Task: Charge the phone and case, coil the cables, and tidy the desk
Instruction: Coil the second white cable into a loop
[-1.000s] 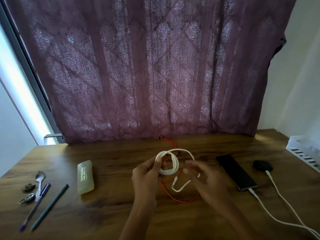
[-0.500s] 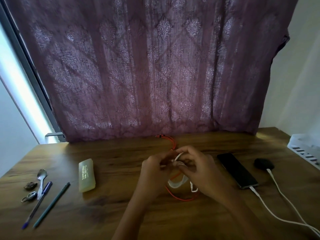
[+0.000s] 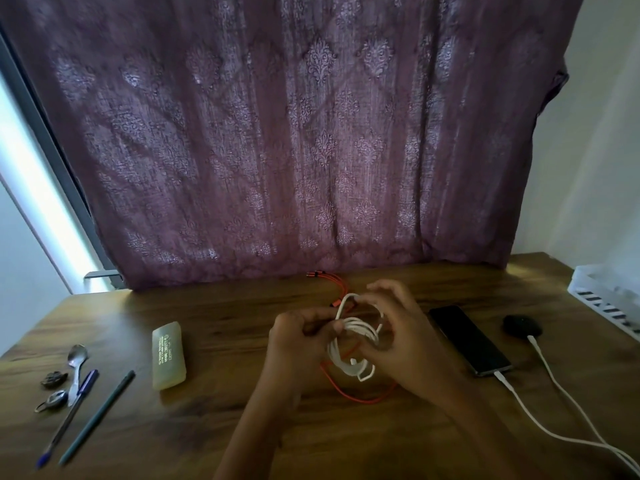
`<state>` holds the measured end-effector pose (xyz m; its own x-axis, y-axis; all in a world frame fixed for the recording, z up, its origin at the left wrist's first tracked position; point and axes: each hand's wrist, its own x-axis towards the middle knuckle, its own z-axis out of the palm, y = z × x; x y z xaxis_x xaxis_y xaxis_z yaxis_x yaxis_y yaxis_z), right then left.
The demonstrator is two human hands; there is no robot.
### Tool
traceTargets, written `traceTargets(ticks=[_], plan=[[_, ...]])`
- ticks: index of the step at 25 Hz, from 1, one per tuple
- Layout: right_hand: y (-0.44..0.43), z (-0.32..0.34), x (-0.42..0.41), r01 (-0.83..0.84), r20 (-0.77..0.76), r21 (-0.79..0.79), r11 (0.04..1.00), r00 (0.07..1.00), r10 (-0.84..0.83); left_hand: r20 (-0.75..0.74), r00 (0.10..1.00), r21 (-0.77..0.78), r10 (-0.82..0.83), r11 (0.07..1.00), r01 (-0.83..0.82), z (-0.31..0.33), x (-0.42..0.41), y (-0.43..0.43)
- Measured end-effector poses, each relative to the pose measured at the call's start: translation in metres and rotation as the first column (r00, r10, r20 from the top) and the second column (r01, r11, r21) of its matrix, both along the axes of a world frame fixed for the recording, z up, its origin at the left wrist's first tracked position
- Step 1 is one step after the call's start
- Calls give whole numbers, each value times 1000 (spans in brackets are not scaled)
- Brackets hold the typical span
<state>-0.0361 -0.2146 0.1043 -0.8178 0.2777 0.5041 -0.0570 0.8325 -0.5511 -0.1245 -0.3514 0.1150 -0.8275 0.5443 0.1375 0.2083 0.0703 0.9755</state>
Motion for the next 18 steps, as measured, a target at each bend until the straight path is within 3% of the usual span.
traceTargets(ticks=[4, 8, 10, 14, 18], plan=[[1, 3, -1, -67, 125, -71, 995, 989, 76, 3, 998, -47, -59, 997, 59, 2, 0, -1], [-2, 2, -3, 36, 117, -131, 991, 993, -21, 6, 998, 39, -60, 997, 60, 2, -5, -4], [-6, 3, -4, 8, 106, -210, 978, 994, 15, 0, 999, 67, -38, 997, 38, -1, -5, -4], [-9, 12, -2, -51, 55, -611, 790, 993, 106, -66, 996, 86, -55, 994, 60, -3, -1, -2], [-11, 13, 4, -72, -1, -838, 541, 991, 132, -189, 950, -98, -247, 968, 231, -3, -8, -4]])
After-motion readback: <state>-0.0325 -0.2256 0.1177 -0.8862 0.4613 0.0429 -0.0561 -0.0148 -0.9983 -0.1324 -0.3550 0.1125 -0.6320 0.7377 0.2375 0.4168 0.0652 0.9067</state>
